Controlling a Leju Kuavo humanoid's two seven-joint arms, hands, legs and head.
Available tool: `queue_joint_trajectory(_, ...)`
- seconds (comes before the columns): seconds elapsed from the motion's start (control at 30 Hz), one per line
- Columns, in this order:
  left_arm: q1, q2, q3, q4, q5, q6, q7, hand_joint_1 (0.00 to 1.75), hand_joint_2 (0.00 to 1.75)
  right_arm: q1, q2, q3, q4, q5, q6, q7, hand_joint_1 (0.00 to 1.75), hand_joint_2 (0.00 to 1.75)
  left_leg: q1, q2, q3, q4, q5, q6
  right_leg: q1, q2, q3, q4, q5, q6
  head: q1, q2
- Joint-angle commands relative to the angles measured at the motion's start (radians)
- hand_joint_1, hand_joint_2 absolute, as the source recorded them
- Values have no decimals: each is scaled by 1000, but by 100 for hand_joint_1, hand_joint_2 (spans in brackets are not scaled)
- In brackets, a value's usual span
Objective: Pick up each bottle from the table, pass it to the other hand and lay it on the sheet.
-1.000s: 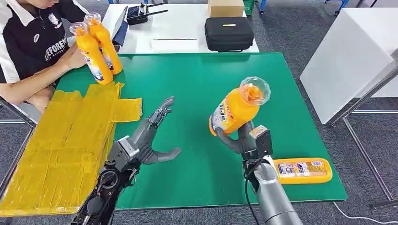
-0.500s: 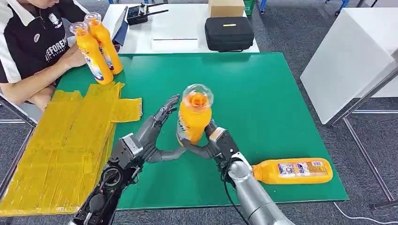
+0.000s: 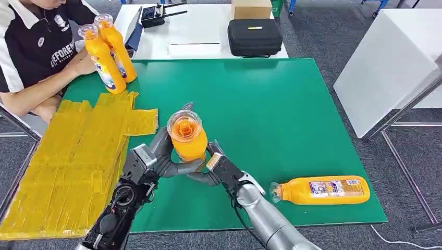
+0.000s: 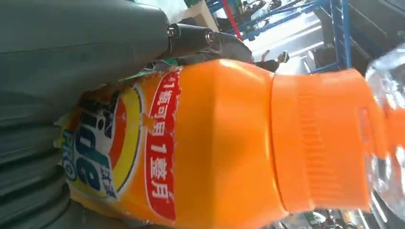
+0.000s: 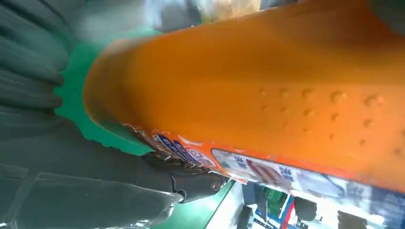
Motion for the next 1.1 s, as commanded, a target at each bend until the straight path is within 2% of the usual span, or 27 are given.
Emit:
queue_joint_trajectory(0.03,-36,3,-11,68,10,5,4,0,175,-51,-8,80,36,-2,-15,-2,175,175,2,0,4,1,-2,-4,2,-2,4,1,-2,-3,0,0)
queue_joint_trajectory(0.07,-34,-1,-3,67,20,9,3,98,175,-51,-10,80,33,-6,-20,0,175,175,1,0,2,1,-1,-3,2,-1,2,0,-1,-2,0,0)
queue_joint_trajectory(0.1,-35,-3,4,64,28,12,3,169,175,-51,-10,78,30,-9,-24,1,175,175,2,1,3,1,-2,-4,2,-1,3,0,-1,-3,0,0)
queue_joint_trajectory(0.13,-34,-4,7,61,34,15,4,175,175,-50,-12,77,24,-13,-27,3,175,175,2,1,5,2,-3,-5,3,-2,5,1,-2,-4,0,0)
queue_joint_trajectory(0.2,-34,-1,13,60,43,18,6,175,175,-48,-16,76,15,-18,-34,5,175,175,1,0,2,0,-1,-3,1,-2,2,0,-1,-2,0,0)
queue_joint_trajectory(0.67,-20,3,16,52,56,23,7,175,175,-43,-27,64,-4,-35,-50,7,175,175,2,1,4,1,-2,-4,2,-2,4,0,-1,-3,0,0)
queue_joint_trajectory(0.97,1,17,31,17,66,28,8,175,175,0,-55,49,-108,-18,-106,18,175,175,2,1,5,1,-3,-4,2,-2,5,0,-2,-4,0,0)
queue_joint_trajectory(1.0,3,15,36,14,67,31,8,175,175,5,-58,47,-123,-5,-125,24,59,175,2,0,5,1,-3,-5,3,-2,5,0,-2,-4,0,0)
queue_joint_trajectory(1.03,5,15,45,10,67,40,9,175,175,13,-61,44,-144,10,-154,25,0,175,1,0,3,0,-2,-3,2,-2,3,0,-1,-3,0,0)
queue_joint_trajectory(1.1,8,17,66,0,58,68,9,175,175,29,-76,45,-198,51,-205,40,0,175,2,1,5,1,-3,-4,2,-1,5,1,-2,-3,0,0)
